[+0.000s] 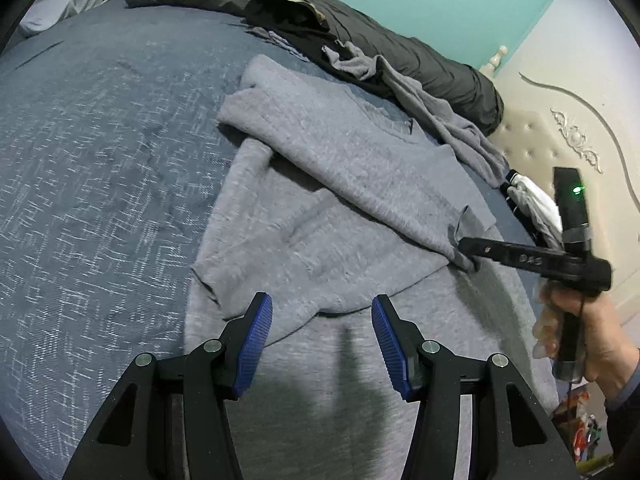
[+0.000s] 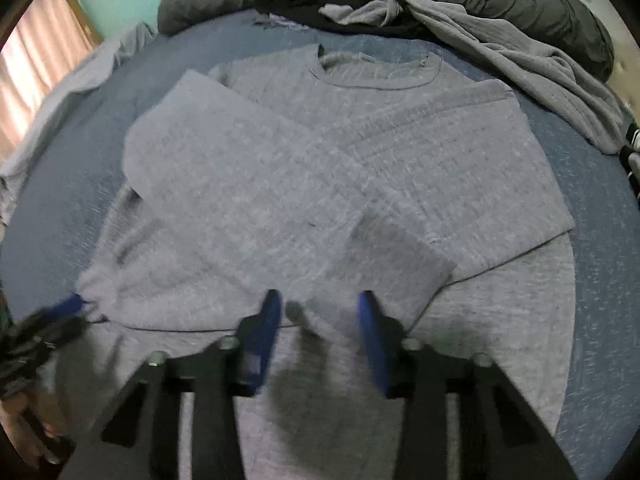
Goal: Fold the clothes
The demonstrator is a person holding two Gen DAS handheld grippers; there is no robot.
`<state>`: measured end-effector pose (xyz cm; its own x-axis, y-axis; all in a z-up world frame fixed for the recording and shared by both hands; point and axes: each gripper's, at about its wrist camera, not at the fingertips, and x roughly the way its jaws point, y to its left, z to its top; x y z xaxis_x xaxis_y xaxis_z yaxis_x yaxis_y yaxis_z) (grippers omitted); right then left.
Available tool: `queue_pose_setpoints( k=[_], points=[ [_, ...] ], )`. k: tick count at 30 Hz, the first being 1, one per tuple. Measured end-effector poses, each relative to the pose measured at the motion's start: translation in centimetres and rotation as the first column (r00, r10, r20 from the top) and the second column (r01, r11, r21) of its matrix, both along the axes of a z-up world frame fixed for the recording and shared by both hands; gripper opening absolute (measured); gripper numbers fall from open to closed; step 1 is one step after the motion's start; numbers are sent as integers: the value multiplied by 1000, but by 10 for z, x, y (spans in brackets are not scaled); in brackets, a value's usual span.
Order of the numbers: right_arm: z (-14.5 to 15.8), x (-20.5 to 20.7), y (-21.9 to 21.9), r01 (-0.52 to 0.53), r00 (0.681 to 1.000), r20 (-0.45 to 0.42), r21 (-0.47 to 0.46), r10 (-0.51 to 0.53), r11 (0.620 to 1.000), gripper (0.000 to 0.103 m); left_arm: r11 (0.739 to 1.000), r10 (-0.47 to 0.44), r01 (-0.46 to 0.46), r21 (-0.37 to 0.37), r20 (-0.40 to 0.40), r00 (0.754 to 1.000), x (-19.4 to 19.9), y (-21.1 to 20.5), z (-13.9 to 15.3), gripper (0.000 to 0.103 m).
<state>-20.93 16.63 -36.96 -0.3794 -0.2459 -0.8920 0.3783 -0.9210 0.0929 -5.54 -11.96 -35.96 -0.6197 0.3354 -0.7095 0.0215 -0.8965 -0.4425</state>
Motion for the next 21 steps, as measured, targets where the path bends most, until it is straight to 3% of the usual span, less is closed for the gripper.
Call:
queue_pose_setpoints(
  k=[1, 4, 11, 17, 18, 20, 21],
  points=[
    [0, -1, 3, 10, 1000, -1, 0, -10, 1000, 22, 1000, 3, -3, 6, 4, 1000, 1, -2, -1, 56],
    [-1, -3, 10, 40, 999, -6, 2, -40, 999, 10, 1000, 12, -12, 23, 13, 1000, 2, -7, -5, 56],
    [27, 13, 63, 144, 988, -31, -121, -148, 982, 4, 999, 21, -21, 47, 8, 1000, 3, -11, -3, 56],
    [20, 28, 113, 219, 976, 43, -194, -214, 956, 4, 999, 10, -11, 46, 7, 1000, 4, -7, -3, 56],
    [16, 28, 120, 232, 973, 61, -217, -224, 948, 5, 999, 10, -10, 46, 8, 1000, 4, -7, -3, 56],
    [11, 26, 127, 256, 966, 81, -215, -244, 942, 20, 999, 9, -9, 44, 10, 1000, 4, -6, -4, 56],
    [10, 25, 129, 269, 963, 85, -208, -256, 941, 38, 999, 9, -9, 44, 11, 1000, 4, -6, -4, 56]
  ],
)
